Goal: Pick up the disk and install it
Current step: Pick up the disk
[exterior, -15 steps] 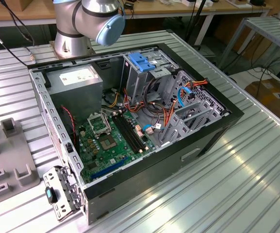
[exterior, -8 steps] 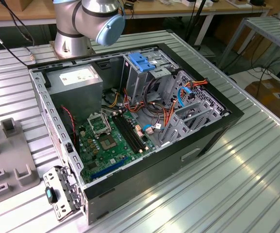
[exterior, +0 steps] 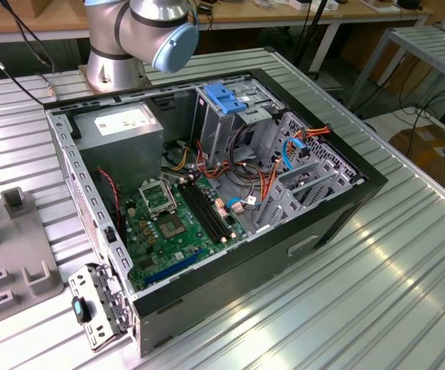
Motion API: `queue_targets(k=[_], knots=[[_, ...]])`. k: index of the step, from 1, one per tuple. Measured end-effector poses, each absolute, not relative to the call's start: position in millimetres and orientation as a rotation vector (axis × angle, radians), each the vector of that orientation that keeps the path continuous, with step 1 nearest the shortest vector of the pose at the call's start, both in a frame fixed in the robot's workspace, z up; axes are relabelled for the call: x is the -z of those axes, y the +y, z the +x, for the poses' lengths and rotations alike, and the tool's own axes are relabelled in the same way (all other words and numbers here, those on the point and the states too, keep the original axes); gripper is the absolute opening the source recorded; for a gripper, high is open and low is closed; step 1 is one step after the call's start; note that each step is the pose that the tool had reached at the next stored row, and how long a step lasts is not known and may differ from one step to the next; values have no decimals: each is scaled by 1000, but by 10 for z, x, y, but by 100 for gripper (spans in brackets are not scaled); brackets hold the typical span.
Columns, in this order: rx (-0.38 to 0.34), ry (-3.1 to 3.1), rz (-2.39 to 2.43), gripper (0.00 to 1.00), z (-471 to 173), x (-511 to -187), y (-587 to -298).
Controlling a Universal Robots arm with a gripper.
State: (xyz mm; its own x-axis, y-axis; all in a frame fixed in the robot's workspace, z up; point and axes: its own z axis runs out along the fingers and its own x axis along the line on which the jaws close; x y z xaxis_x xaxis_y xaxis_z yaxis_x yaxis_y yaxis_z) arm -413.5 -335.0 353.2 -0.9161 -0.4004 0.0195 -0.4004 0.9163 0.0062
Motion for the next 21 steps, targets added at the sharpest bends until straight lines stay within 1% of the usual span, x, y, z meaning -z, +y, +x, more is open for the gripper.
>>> queue_targets(k=[14,21], knots=[[2,-3038,717,11,-4134,-3532,-3350],[1,-3000,863,11,-4134,-3532,-3350]])
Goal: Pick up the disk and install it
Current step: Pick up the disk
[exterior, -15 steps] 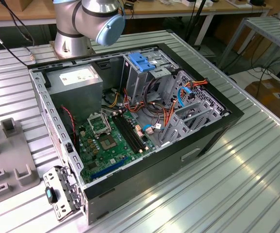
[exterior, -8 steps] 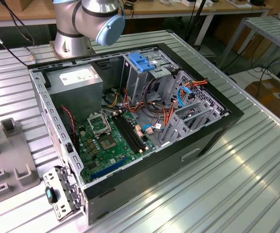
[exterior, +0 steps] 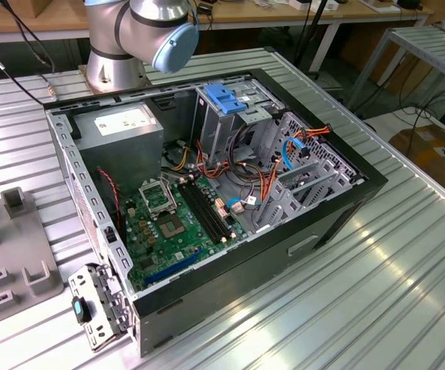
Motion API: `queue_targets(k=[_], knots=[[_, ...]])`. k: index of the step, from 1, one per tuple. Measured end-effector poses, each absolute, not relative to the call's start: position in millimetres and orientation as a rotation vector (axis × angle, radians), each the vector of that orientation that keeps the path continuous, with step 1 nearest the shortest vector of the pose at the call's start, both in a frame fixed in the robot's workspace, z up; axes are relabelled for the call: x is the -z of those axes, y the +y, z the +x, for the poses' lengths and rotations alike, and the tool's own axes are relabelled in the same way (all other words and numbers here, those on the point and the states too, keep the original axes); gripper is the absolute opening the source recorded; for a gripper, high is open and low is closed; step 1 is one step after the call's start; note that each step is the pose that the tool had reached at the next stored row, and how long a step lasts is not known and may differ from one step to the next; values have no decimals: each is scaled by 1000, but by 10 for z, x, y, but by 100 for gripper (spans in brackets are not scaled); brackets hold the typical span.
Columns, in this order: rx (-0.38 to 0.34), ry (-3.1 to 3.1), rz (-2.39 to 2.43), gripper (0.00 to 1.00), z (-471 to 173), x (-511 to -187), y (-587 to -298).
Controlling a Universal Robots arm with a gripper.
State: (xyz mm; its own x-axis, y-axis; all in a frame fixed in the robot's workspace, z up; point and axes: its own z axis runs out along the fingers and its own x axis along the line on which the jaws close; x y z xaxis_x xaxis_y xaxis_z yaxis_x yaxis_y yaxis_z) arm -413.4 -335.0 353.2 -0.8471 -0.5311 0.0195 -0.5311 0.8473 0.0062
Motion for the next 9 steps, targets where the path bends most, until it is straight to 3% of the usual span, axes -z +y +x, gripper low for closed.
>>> queue_targets(k=[9], knots=[[-2,-2897,1161,11,-4134,-3527,-3350]])
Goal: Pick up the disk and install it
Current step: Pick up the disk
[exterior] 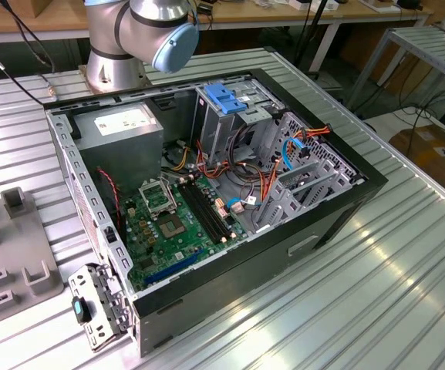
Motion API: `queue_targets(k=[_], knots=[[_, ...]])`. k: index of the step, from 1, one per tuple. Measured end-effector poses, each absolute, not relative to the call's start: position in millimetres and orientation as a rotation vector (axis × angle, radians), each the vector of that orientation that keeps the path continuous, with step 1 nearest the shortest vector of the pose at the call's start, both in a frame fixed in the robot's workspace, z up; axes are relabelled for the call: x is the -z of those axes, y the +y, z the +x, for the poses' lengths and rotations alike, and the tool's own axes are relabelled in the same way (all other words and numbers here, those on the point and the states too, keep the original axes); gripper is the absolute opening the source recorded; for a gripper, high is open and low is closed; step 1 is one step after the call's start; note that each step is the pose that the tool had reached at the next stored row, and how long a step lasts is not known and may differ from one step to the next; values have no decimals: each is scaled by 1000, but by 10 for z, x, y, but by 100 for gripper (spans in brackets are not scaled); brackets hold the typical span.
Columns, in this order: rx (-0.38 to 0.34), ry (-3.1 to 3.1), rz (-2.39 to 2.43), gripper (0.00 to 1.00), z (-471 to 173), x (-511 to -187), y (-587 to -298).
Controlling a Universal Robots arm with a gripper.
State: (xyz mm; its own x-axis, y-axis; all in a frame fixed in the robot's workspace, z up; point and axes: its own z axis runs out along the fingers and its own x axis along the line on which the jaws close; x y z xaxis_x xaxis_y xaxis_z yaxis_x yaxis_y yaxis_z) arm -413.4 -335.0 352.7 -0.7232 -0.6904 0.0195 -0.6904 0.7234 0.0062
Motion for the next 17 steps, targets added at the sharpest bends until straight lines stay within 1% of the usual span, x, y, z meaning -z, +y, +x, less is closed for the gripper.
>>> queue_targets(k=[17], knots=[[-5,-2801,1378,11,-4134,-3526,-3350]])
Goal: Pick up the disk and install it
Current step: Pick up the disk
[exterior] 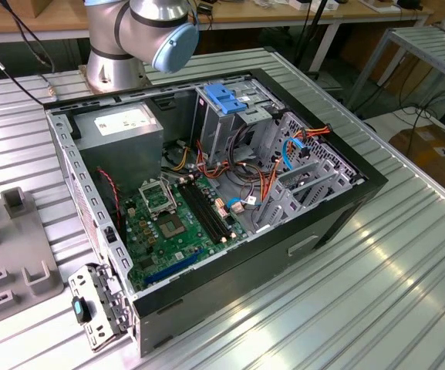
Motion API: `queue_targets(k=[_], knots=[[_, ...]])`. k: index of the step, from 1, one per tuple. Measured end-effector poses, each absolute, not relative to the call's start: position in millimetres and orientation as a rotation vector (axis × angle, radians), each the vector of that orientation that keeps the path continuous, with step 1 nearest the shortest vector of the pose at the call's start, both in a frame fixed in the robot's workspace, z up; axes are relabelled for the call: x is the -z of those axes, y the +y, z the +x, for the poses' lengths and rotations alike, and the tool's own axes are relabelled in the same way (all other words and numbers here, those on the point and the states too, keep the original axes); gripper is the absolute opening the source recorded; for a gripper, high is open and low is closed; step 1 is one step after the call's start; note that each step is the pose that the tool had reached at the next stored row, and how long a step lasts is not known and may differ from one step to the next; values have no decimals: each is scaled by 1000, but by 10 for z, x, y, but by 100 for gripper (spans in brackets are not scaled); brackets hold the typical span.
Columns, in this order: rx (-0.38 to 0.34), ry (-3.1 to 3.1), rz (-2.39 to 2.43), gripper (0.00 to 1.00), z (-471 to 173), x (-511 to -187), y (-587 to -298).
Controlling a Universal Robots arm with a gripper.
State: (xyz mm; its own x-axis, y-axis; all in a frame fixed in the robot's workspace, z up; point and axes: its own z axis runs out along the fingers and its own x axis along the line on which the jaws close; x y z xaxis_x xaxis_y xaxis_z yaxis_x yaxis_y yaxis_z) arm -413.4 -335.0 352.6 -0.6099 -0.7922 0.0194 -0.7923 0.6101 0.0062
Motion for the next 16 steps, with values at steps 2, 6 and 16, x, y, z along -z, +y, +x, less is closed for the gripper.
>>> queue_targets(k=[2,6,16], knots=[[-5,-2796,1387,11,-4134,-3526,-3350],[-5,-2796,1388,11,-4134,-3526,-3350],[-8,-2647,1655,11,-4134,-3522,-3350]])
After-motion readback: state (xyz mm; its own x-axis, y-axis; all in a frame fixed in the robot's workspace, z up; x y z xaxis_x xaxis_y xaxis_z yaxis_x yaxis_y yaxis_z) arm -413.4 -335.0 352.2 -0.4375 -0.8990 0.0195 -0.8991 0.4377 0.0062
